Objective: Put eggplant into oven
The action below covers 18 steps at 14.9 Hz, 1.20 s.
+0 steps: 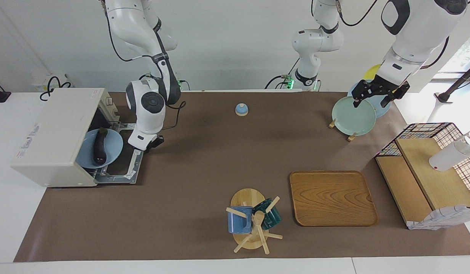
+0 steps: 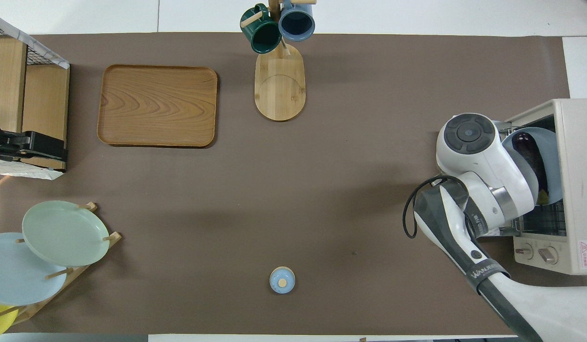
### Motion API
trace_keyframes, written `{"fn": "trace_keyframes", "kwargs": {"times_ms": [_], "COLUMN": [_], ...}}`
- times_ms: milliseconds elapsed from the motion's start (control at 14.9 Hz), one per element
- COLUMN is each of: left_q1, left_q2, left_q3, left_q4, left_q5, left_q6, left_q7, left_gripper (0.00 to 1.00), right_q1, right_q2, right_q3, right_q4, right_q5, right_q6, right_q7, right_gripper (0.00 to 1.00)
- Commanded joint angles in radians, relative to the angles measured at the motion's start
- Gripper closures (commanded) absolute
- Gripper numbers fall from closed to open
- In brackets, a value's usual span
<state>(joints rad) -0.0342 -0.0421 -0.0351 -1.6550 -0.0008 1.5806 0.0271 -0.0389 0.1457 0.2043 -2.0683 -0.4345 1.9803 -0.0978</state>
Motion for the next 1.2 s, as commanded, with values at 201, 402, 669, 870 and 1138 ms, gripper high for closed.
{"fn": "trace_keyframes", "kwargs": {"times_ms": [201, 402, 669, 870, 1138], "left_q1": [0.01, 0.01, 0.01, 0.01, 0.01], "left_q2": [-0.009, -0.009, -0.009, -0.009, -0.009], "left_q3": [-0.008, -0.008, -0.008, -0.009, -0.009], "left_q4": [-0.008, -0.008, -0.008, -0.008, -0.008], "left_q5": [0.012, 0.012, 0.012, 0.012, 0.012], "left_q6": [0.002, 0.002, 0.002, -0.001, -0.002], "left_q7": [0.004, 0.004, 0.004, 0.004, 0.004], "left_gripper": [0.0, 0.0, 0.0, 0.0, 0.0], "right_q1": [-0.117, -0.154, -0.182, -0.191, -0.199], "right_q2": [-0.072, -0.087, -0.1, -0.104, -0.179], "right_q3": [-0.017, -0.019, -0.019, -0.023, -0.02], "right_q4": [0.071, 0.089, 0.157, 0.282, 0.332], "right_q5": [-0.033, -0.018, -0.013, 0.176, 0.309], "right_q6": [-0.133, -0.175, -0.276, -0.368, -0.388], "right_q7": [-0.14, -0.172, -0.214, -0.212, -0.201], "right_gripper": [1.0, 1.0, 0.85, 0.0, 0.0]}}
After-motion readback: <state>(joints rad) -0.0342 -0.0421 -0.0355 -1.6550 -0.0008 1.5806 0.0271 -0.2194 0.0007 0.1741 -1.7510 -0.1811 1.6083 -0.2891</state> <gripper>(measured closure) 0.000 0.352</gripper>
